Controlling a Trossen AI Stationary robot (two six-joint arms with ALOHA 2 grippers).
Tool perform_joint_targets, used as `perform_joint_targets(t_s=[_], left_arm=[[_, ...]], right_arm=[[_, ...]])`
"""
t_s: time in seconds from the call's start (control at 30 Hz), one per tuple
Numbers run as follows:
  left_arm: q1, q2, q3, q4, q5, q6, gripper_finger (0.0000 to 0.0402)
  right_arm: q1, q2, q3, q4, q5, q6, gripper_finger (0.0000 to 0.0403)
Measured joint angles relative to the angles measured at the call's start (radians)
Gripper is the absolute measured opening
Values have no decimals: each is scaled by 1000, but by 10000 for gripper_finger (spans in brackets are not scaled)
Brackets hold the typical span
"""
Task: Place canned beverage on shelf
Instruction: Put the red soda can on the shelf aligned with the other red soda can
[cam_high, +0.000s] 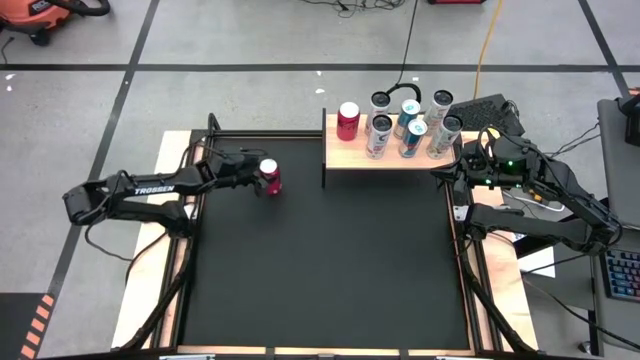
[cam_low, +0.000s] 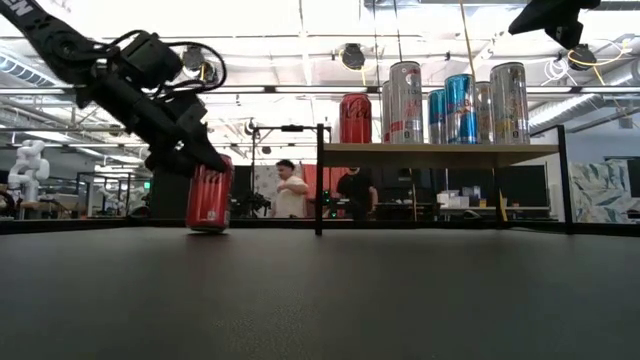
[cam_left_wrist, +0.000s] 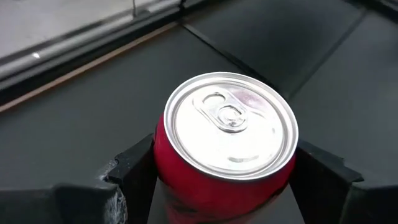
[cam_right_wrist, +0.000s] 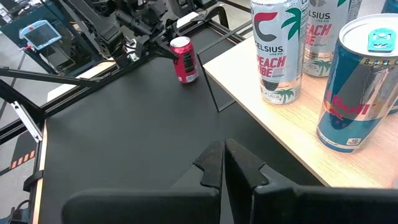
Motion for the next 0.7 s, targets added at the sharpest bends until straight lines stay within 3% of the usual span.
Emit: perform_joint_targets(t_s=[0.2, 0.7], left_arm=[[-81, 3, 115, -166, -34, -1, 288], [-203, -1, 328, -232, -125, 6, 287]], right_arm=[[0, 0, 0, 0, 0, 0, 0], [0, 0, 0, 0, 0, 0, 0]])
